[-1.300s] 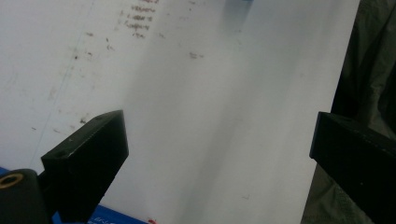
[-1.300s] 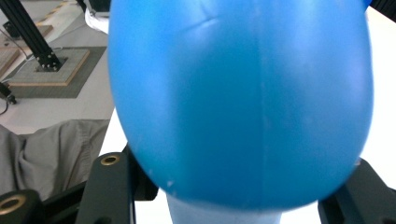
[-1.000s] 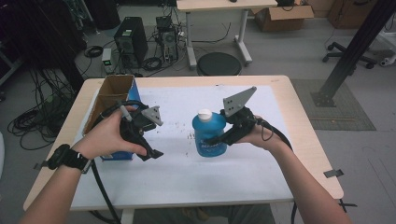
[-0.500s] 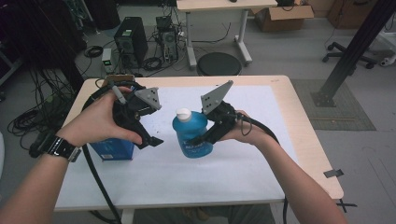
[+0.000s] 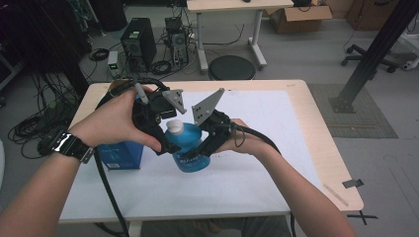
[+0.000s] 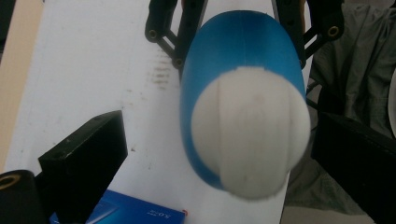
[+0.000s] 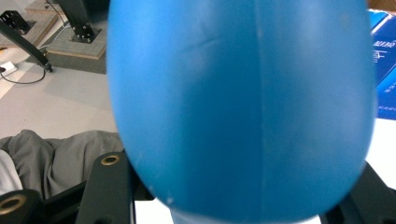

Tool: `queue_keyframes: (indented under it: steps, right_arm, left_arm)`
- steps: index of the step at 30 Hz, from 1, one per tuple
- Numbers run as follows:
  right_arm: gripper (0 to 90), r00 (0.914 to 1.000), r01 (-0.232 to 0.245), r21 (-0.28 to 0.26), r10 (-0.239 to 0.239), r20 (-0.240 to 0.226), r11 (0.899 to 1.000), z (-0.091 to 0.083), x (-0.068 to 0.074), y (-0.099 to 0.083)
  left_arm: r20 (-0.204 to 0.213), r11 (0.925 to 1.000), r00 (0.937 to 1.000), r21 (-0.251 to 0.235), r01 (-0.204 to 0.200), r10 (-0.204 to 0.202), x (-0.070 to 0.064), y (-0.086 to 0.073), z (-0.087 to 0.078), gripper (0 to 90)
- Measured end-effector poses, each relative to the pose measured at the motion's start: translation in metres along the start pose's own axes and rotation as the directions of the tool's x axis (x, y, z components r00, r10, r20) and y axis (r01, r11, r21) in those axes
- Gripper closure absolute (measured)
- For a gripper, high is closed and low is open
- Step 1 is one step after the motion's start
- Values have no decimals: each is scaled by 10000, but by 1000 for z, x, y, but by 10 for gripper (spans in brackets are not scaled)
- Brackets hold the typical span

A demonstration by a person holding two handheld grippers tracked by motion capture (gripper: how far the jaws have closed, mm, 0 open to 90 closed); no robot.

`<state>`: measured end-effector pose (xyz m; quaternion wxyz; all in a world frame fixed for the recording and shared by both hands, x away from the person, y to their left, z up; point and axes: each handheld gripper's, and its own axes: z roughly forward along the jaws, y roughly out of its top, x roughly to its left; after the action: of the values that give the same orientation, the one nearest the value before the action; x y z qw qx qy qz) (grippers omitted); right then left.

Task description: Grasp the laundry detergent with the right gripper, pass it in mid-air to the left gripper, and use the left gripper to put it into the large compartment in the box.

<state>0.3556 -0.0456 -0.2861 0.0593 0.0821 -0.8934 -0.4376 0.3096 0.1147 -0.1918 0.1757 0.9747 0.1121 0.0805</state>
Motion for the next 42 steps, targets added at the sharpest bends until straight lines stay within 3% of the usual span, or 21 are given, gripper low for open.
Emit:
queue_keyframes:
  steps: [15,42]
  right_arm:
    - [425,10000,-31,-169,32,88,9999,-4,2,-2]
    - [425,9999,-93,-246,96,129,9997,-6,2,-7]
  left_arm:
    - [75,9986,9997,462,-243,240,-3,13,10,88]
    - [322,9973,9988,616,-389,370,-5,21,14,241]
